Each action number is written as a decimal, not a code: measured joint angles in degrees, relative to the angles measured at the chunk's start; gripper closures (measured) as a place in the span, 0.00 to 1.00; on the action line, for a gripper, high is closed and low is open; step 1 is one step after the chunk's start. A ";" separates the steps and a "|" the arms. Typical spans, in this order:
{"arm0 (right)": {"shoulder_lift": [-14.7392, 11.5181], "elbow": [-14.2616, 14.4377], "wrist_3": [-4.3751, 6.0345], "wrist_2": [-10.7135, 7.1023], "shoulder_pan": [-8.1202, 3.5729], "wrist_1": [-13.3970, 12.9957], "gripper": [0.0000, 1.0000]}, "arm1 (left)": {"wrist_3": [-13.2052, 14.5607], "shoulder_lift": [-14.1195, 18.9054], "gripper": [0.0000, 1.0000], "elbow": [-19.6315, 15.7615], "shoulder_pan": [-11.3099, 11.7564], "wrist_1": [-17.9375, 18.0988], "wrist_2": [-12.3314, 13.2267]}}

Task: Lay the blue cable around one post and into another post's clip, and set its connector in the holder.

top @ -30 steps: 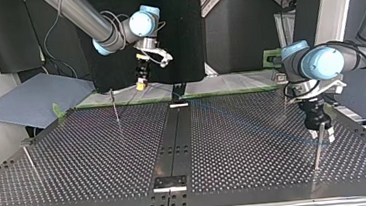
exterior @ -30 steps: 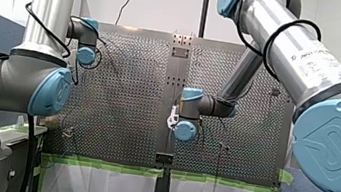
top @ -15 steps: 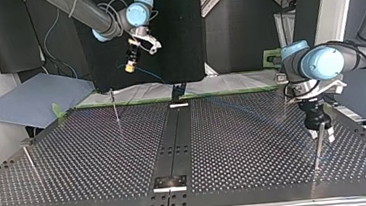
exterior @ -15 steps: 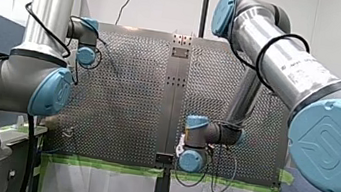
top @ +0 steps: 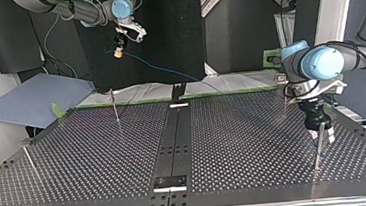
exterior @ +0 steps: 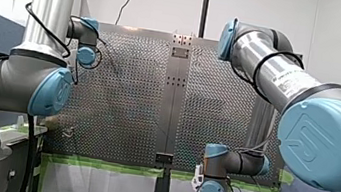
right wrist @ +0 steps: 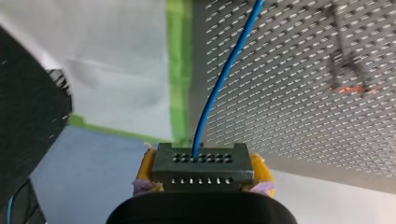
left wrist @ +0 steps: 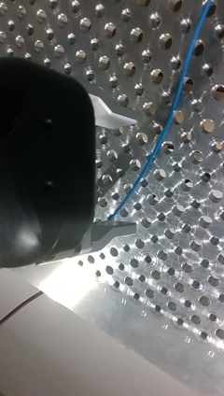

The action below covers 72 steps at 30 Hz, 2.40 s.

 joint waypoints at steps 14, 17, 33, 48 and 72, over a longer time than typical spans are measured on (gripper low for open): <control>1.48 6.17 -1.36 -7.02 -7.03 -7.02 1.00 | 0.08 -0.04 0.00 0.00 -0.05 -0.01 0.00; 0.57 6.00 -1.13 -8.50 -8.50 -8.50 1.00 | 0.16 -0.03 0.00 0.01 -0.06 -0.03 0.01; -6.01 2.56 0.55 -15.86 -15.86 -9.76 1.00 | 0.20 -0.01 0.00 0.03 -0.06 -0.05 0.01; -6.12 2.48 1.95 -22.83 -22.83 -9.17 1.00 | 0.20 -0.02 0.00 0.07 -0.07 -0.05 0.03; -3.63 0.13 0.61 -35.37 -27.64 -13.62 1.00 | 0.29 -0.03 0.00 0.13 -0.22 -0.05 0.06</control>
